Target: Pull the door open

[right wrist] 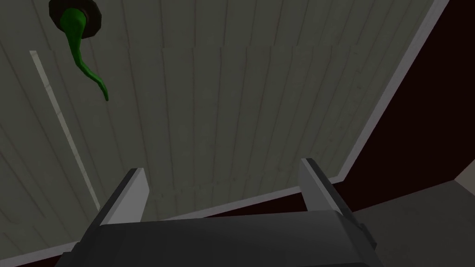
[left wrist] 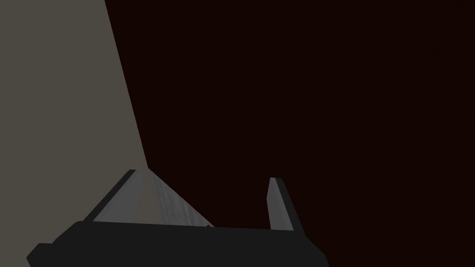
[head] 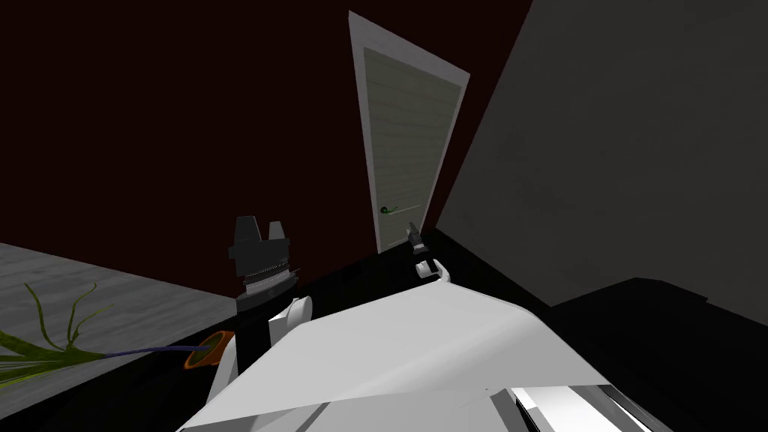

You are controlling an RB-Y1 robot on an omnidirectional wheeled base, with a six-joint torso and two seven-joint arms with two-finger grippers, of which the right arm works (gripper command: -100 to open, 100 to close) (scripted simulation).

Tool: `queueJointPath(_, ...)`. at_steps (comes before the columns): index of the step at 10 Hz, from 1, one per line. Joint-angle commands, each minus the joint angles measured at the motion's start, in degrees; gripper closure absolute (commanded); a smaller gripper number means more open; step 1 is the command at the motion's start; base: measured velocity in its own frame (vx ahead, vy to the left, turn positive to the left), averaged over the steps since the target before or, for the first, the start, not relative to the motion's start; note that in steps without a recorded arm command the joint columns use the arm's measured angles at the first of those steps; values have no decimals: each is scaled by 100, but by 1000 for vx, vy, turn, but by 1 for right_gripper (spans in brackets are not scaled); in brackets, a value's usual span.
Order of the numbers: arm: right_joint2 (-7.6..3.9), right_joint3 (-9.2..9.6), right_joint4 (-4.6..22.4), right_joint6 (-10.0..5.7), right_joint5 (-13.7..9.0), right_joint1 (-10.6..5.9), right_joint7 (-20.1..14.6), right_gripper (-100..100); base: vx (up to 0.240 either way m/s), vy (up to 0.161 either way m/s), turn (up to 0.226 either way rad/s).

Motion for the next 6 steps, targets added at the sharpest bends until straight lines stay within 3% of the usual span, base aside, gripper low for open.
queueJointPath(1,-54,-23,286,1,-48,-159,-2,-100,93,-40,143)
queueJointPath(2,-54,-23,333,1,-48,-159,-2,-100,66,-29,39)
queueJointPath(6,-151,-58,1063,-61,-147,-486,9,-100,71,-37,142)
